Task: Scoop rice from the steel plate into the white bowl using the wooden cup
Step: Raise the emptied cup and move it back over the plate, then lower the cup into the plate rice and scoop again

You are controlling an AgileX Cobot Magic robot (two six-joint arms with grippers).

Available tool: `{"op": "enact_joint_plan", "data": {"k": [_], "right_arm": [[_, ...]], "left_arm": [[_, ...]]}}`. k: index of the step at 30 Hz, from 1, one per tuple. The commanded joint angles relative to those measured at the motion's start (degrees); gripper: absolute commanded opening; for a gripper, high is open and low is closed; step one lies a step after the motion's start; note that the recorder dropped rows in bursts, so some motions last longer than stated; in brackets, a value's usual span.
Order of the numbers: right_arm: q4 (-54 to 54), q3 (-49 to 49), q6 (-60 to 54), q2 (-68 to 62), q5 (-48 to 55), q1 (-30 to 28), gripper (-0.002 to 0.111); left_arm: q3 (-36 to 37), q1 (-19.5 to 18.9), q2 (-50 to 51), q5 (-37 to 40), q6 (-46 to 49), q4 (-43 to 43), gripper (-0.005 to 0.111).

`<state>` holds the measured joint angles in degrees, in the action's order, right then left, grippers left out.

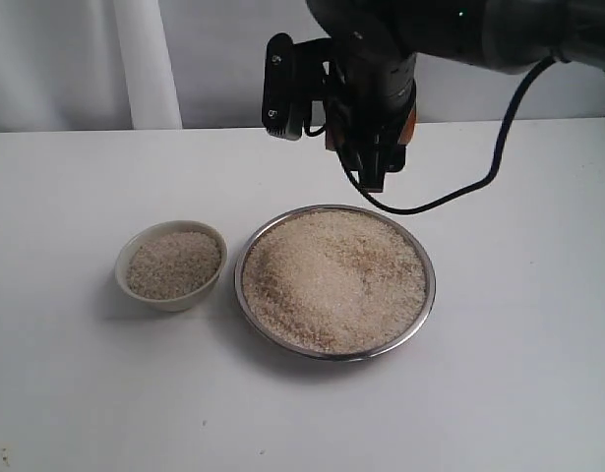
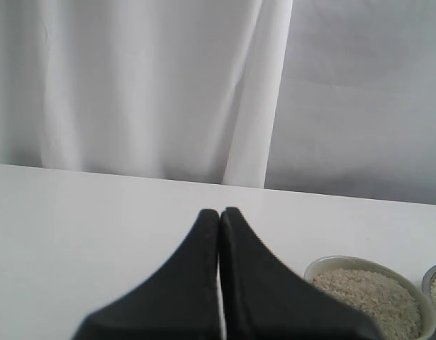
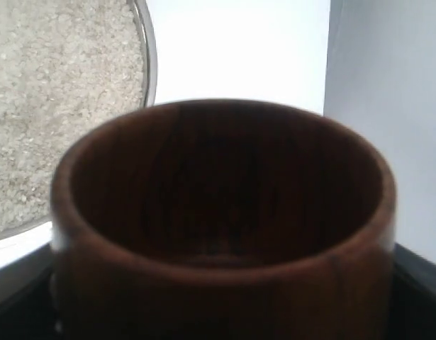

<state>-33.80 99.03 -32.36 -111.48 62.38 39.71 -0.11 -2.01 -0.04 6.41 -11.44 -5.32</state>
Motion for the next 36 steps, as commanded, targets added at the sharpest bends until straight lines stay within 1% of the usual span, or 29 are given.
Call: {"op": "enact_joint_plan", "data": {"k": [1,4,11,20,22,23,24,27,36], "right_arm": [[0.4,0.2,-0.2,-1.7,-0.9,-0.4,0.000],[-1.2,-1.2,-0.2,-3.9,-1.5,-0.4,0.000],[-11.0,-7.7,2.6,-9.6,-3.0,-0.3,0.000],[-15.3,-11.3,2.9,-10.3,-5.2,-0.3,0.000],[-19.7,-13.5,4.2,-10.5,-5.6,-0.1,0.000],[-26.2,-14.8,9.0,-10.7,-5.6,0.3,0.000],[-28.7,-15.4,10.8,-10.9,-5.9,0.5,0.000],[-27.5,-16.0,11.3,-10.9,-8.1,1.0,0.000],[-27.1,-16.0,10.4,-11.0,-8.2,1.0,0.000]], "left_arm": [[0.1,0.3,0.0,-0.2,-0.3,0.3,0.000],[0.1,0.3,0.0,-0.2,-0.3,0.3,0.000],[0.1,0.3,0.0,-0.2,-0.3,0.3,0.000],[0.1,0.3,0.0,-0.2,-0.3,0.3,0.000],[0.1,0.3,0.0,-0.2,-0.3,0.3,0.000],[0.1,0.3,0.0,-0.2,-0.3,0.3,0.000],[0.1,0.3,0.0,-0.2,-0.3,0.3,0.000],[0.1,0.3,0.0,-0.2,-0.3,0.3,0.000],[0.1,0.3,0.0,-0.2,-0.3,0.3,0.000]]}}
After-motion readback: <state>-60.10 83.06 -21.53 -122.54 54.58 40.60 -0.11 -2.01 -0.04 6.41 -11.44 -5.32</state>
